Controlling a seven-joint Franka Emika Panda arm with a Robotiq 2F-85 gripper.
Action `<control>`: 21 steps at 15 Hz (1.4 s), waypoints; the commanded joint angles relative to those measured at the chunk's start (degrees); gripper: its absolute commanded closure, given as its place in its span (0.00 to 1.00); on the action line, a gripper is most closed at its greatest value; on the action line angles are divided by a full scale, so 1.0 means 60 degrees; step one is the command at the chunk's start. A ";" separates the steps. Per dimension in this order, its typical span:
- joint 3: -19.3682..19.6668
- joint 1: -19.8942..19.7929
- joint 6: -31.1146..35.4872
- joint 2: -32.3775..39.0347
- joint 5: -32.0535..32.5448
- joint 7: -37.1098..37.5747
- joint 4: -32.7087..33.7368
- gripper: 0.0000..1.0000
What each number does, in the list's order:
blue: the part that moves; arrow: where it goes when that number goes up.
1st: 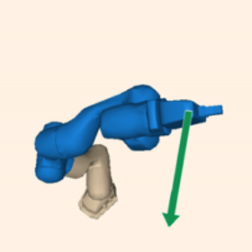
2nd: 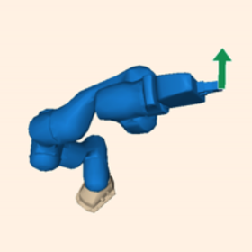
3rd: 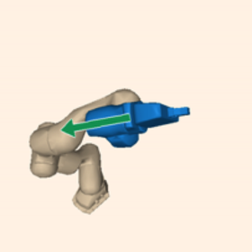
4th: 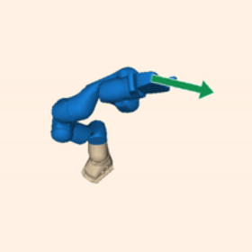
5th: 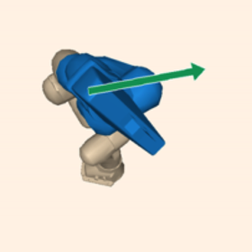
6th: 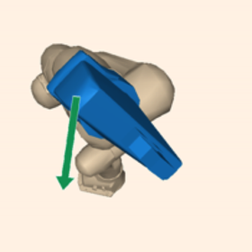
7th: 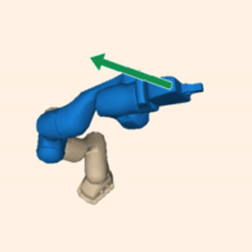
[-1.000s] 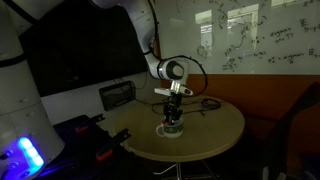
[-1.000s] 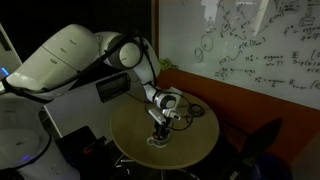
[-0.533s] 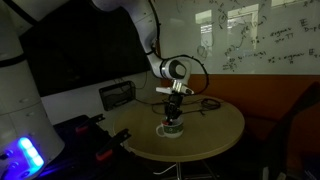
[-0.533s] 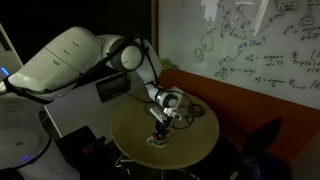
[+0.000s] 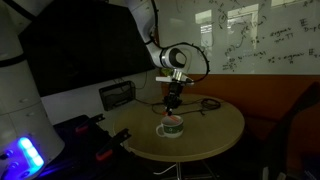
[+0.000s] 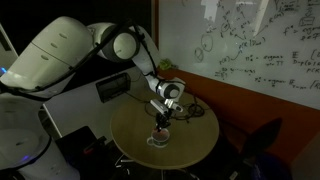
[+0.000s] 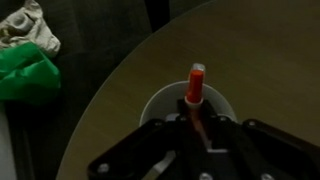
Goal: Put the marker in the mug on the table
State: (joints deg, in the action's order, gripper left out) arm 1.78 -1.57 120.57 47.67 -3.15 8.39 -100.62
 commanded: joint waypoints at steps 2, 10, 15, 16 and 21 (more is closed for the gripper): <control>-0.0171 0.0248 0.1876 -0.1894 0.0143 -0.0655 -0.2404 0.95; -0.0350 0.2142 0.6434 -0.1839 0.1793 -0.0562 -0.4615 0.95; 0.0999 0.4131 0.8240 -0.0622 0.2472 0.0542 -0.4418 0.95; 0.1160 0.4349 0.8324 -0.0404 0.2359 0.0620 -0.4317 0.95; 0.1406 0.4721 0.8370 0.0295 0.1955 0.0844 -0.3714 0.95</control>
State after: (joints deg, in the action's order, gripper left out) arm 9.07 25.43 169.64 47.86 9.75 11.73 -124.59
